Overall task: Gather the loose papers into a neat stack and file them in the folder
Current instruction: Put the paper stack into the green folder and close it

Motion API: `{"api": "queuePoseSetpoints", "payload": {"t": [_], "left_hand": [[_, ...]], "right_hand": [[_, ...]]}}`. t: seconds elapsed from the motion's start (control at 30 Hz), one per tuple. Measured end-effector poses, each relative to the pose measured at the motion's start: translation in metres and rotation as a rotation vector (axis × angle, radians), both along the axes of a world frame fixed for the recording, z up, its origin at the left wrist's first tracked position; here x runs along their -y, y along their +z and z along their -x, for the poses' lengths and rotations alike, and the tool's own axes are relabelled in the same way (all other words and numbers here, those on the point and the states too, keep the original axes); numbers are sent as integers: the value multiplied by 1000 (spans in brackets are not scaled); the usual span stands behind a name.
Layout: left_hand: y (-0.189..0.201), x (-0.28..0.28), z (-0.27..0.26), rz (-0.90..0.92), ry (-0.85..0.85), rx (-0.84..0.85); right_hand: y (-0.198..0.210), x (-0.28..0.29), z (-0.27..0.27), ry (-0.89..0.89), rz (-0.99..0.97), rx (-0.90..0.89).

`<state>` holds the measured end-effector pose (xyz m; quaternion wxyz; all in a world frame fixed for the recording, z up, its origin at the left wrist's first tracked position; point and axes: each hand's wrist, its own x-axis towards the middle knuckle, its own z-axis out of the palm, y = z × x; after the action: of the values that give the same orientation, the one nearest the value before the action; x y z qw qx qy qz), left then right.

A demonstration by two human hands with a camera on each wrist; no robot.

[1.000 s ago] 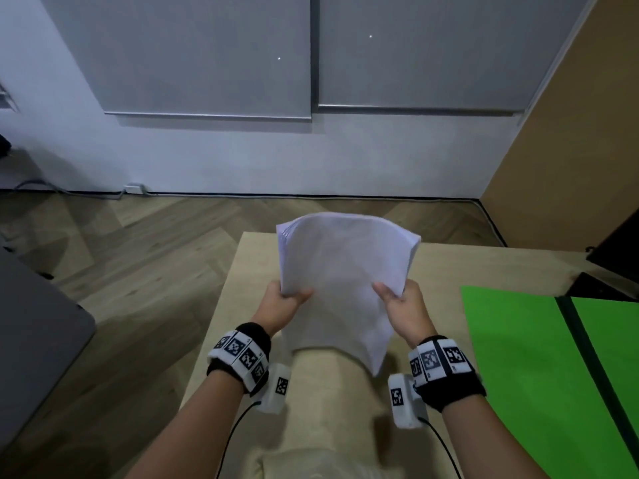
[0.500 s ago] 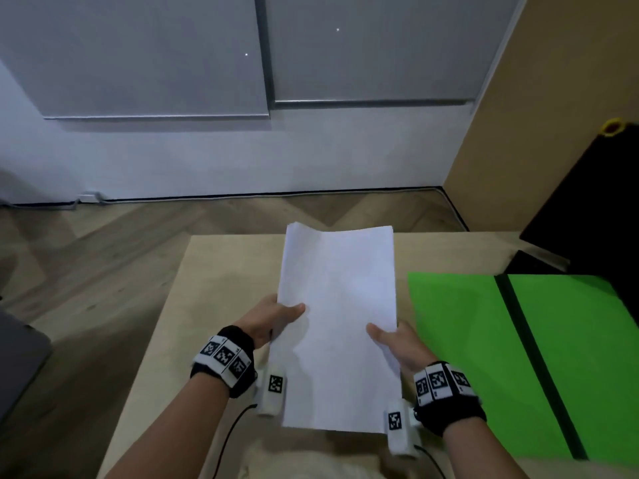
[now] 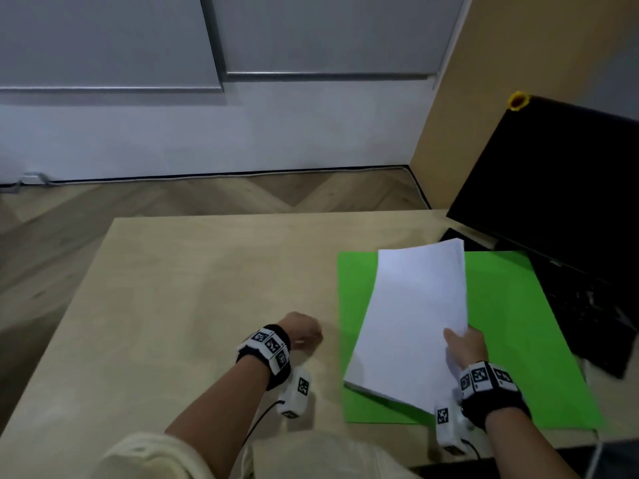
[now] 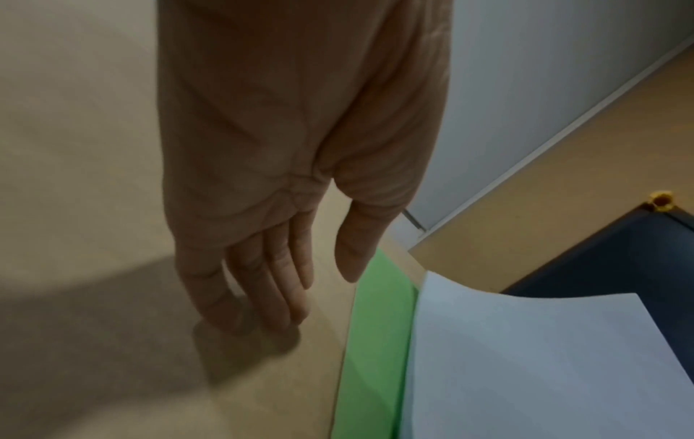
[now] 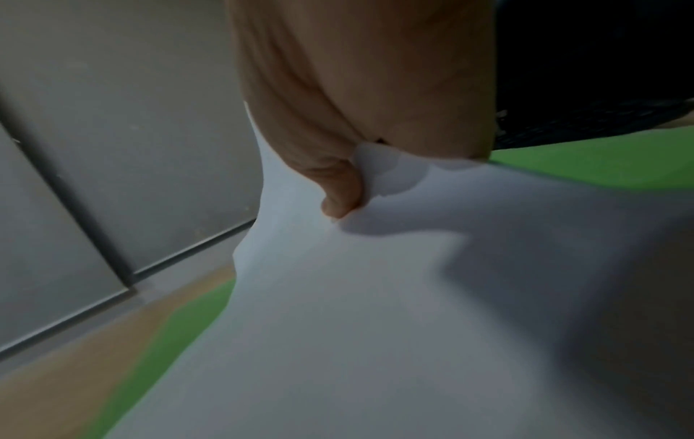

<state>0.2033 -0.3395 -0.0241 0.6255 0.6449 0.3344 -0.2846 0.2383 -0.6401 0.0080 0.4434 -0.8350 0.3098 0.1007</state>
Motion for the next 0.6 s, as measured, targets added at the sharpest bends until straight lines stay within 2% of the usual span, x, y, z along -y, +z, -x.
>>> {"api": "queuePoseSetpoints", "payload": {"t": [0.07,0.17,0.23,0.3,0.4,0.47,0.6], "left_hand": [[-5,18,-4,-39,-30,-18],[-12,41,-12,-78,31,-15],[-16,55,-17,-159,-9,-7],[-18,66,-19,-171,64,-28],[-22,76,-18,-231,45,-40],[-11,80,-17,-252,24,-42],[26,72,-24,-368,4,138]], "right_hand": [[-4,23,0,-34,45,-40],[-15,41,8,-38,64,-114],[-21,43,16,-31,68,-143],[-24,40,24,-42,66,-145],[-27,38,27,-53,22,-145],[-27,42,24,-47,-9,-152],[-17,45,17,-25,-129,-86]]}}
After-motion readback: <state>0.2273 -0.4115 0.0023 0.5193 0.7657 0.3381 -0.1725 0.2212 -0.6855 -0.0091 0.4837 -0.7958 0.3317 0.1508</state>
